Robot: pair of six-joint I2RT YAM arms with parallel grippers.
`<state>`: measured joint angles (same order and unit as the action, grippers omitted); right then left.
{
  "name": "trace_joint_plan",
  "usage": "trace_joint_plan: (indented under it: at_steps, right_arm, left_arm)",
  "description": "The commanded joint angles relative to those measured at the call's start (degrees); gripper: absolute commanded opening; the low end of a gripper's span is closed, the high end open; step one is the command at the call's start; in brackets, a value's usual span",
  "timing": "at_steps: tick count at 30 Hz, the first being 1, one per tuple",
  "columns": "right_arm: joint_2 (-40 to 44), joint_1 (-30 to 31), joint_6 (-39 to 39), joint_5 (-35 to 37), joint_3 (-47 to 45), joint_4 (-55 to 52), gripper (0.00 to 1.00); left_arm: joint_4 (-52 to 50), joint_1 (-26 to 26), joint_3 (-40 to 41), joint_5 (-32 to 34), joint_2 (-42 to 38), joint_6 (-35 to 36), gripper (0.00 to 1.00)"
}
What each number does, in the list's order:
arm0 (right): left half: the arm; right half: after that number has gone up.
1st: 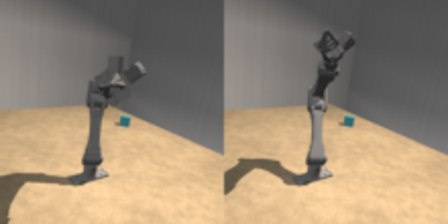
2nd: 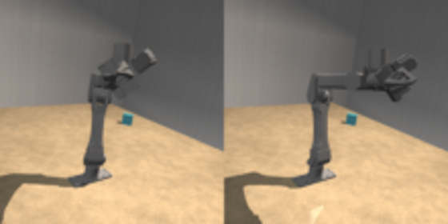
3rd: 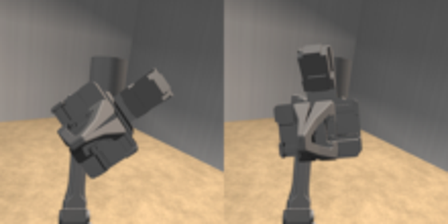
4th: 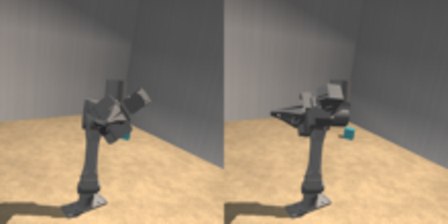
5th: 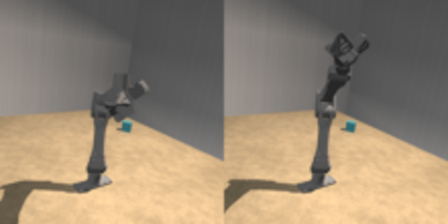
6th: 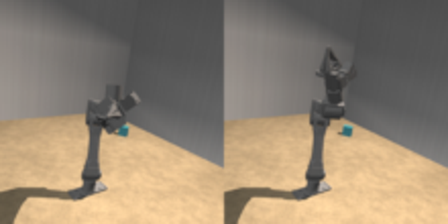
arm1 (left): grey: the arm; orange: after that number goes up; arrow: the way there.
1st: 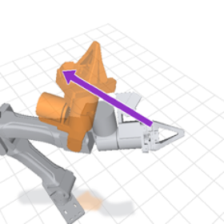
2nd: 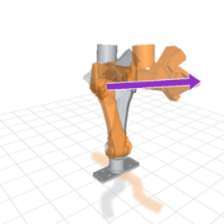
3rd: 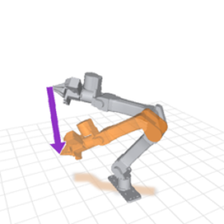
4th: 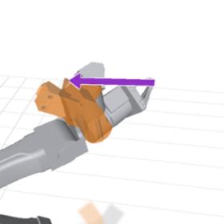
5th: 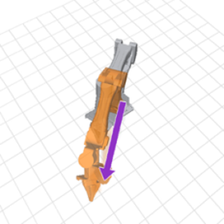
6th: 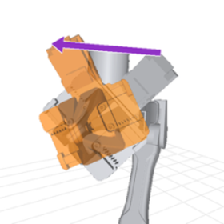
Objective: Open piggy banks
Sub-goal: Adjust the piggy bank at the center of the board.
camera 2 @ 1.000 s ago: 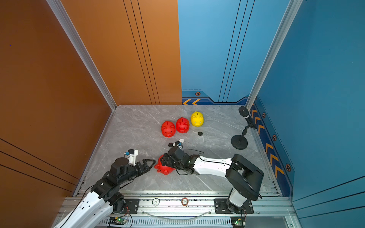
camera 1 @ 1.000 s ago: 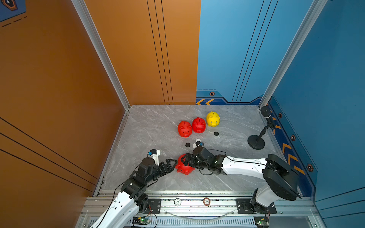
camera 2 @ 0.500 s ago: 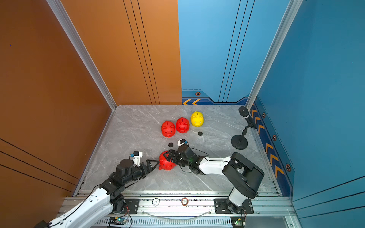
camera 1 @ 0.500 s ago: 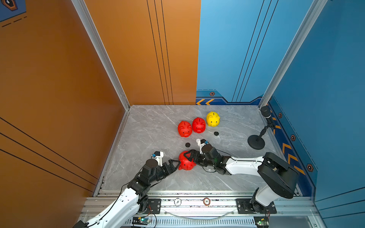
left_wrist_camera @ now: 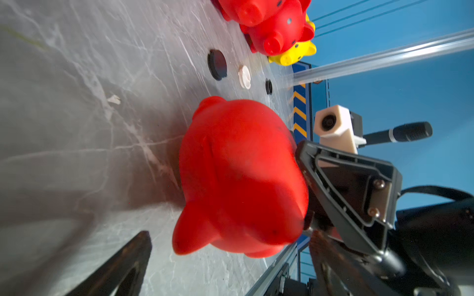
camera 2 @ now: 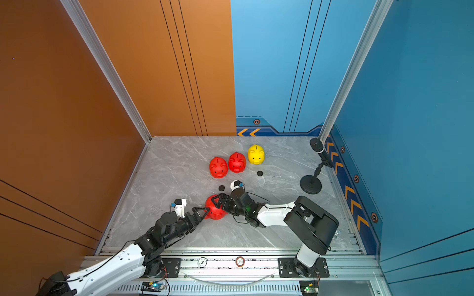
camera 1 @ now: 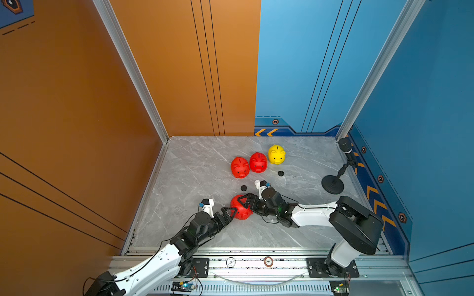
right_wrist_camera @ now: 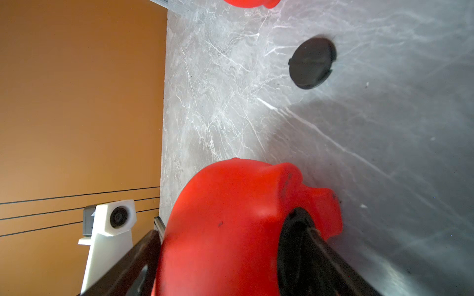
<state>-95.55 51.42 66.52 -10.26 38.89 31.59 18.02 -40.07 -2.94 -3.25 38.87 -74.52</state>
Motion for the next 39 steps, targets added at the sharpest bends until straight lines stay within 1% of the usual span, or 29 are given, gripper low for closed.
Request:
trace_joint_plan:
  at_steps: [1, 4, 10, 15, 17, 21, 25, 29, 32, 37, 38, 39]
  right_arm:
    - [-3.2, 0.4, 0.6, 2.6, -2.3, -7.0, 0.86]
    - [-3.9, 0.6, 1.1, 2.8, -2.5, -6.0, 0.86]
    - [-5.2, 1.3, 1.8, 3.1, -2.5, -4.4, 0.86]
    - [-5.5, 1.4, 2.4, 3.4, -3.1, -3.3, 0.86]
    - [-5.5, 1.4, 2.4, 3.3, -3.2, -3.2, 0.86]
    - [-5.5, 1.2, 2.5, 3.4, -3.3, -2.8, 0.86]
    - [-6.0, 1.2, 2.9, 3.7, -3.7, -2.1, 0.86]
    - [-6.6, 1.1, 3.7, 3.6, -4.3, -0.6, 0.86]
    - [-7.3, 1.1, 4.3, 3.5, -4.4, 0.6, 0.86]
    - [-8.3, 1.2, 5.2, 3.7, -5.0, 2.4, 0.86]
    - [-8.5, 1.2, 5.3, 3.7, -5.1, 2.7, 0.86]
    - [-8.6, 1.2, 5.6, 3.8, -5.2, 3.1, 0.86]
  left_arm:
    - [1.7, -1.8, 0.4, 7.1, -1.0, -5.4, 0.98]
    - [0.3, -2.8, -0.2, 9.8, -2.8, -6.5, 0.98]
    - [-0.6, -3.2, 0.0, 10.6, -2.7, -12.6, 0.98]
    - [-1.3, -2.2, -0.7, 9.5, -0.5, -14.8, 0.98]
    - [-0.6, -1.8, -1.2, 8.6, 1.3, -14.9, 0.98]
    - [4.7, -1.1, -1.9, 6.7, 7.5, -14.6, 0.98]
    - [12.0, -1.1, -2.4, 6.3, 14.2, -14.0, 0.98]
    - [15.9, -1.6, -3.9, 6.1, 19.2, -13.4, 0.99]
    - [19.0, -2.0, -4.1, 6.3, 22.0, -13.4, 0.96]
    - [19.4, -3.7, -4.5, 8.0, 23.2, -13.6, 0.9]
    - [19.1, -4.0, -4.5, 8.6, 23.2, -13.7, 0.88]
    - [18.9, -4.2, -4.4, 9.0, 23.1, -13.7, 0.81]
